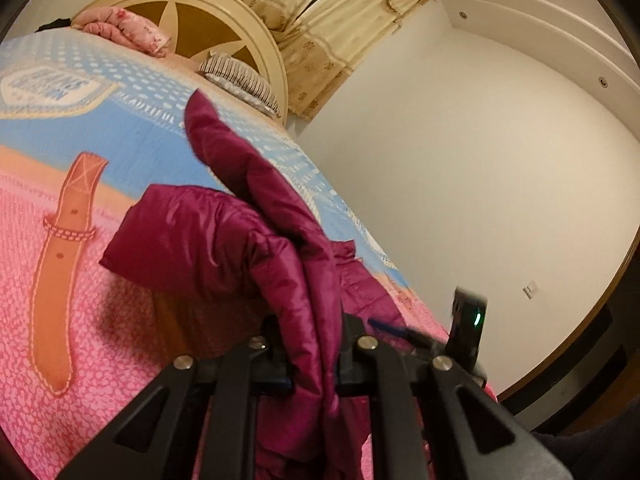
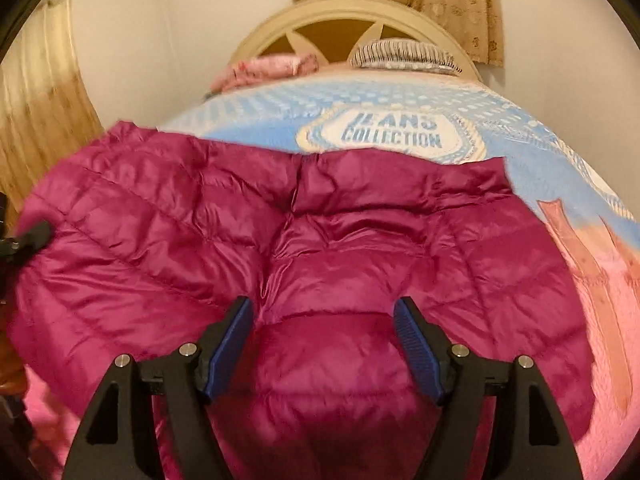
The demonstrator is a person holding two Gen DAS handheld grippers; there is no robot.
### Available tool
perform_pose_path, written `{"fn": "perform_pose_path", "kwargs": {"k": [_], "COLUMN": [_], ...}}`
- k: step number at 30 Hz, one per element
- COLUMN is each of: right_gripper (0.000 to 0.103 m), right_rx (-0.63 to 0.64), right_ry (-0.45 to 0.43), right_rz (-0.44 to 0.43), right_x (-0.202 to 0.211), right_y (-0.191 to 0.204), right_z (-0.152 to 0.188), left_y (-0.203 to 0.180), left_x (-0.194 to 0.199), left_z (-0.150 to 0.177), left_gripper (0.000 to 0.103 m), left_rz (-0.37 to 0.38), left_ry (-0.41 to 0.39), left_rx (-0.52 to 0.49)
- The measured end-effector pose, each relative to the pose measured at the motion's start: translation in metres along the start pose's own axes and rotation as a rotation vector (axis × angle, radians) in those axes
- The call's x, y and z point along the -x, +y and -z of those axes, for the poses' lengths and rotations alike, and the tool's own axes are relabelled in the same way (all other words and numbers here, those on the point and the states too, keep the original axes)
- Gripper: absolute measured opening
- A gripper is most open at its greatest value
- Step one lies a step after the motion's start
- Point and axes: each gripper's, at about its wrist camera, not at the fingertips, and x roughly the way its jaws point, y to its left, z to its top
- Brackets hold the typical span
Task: Fold large clothes
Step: 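Lift the jacket with the left tool while the right tool grasps its other side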
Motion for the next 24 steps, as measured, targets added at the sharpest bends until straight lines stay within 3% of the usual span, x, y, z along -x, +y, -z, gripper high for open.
{"fn": "perform_pose_path", "kwargs": {"k": [3,5,9,13,18,22,24], "right_gripper": [0.073,0.073,0.074,0.074,0.074,0.074,0.074], "right_rx": [0.108,0.156,0.078,-0.039,-0.141,-0.309,-0.371], "right_ry": [0.091,0.088,0.082,-0.031,-0.1,-0.197,-0.233], "right_rz": [0.027,0.062,-0.018,-0.144,-0.106,-0.083,-0.056], "right_x": [-0.012,-0.02,-0.014,0.027,0.049,0.066,0.075], "right_y": [0.021,0.028,0.012,-0.021,-0.061,-0.097,-0.113], "right_z": [0.027,0.038,0.034,0.03,0.038,0.047,0.048], "left_y": [-0.016,-0.03,-0.061,-0.093,-0.142,-0.183,-0.19], "left_x": [-0.013,-0.016,-0.019,-0.041,-0.101,-0.164,-0.186], "left_z": [0.0,0.002,-0.016,-0.035,-0.039,-0.014,0.002], "left_gripper": [0.013,0.013,0.013,0.013,0.013,0.015,0.021], "left_rz": [0.008,0.002,0.031,0.036,-0.009,-0.061,-0.087], "left_ry": [0.029,0.03,0.007,0.019,0.079,0.137,0.139], "left_rx": [-0.026,-0.064,-0.084,-0.102,-0.198,-0.403,-0.472]}}
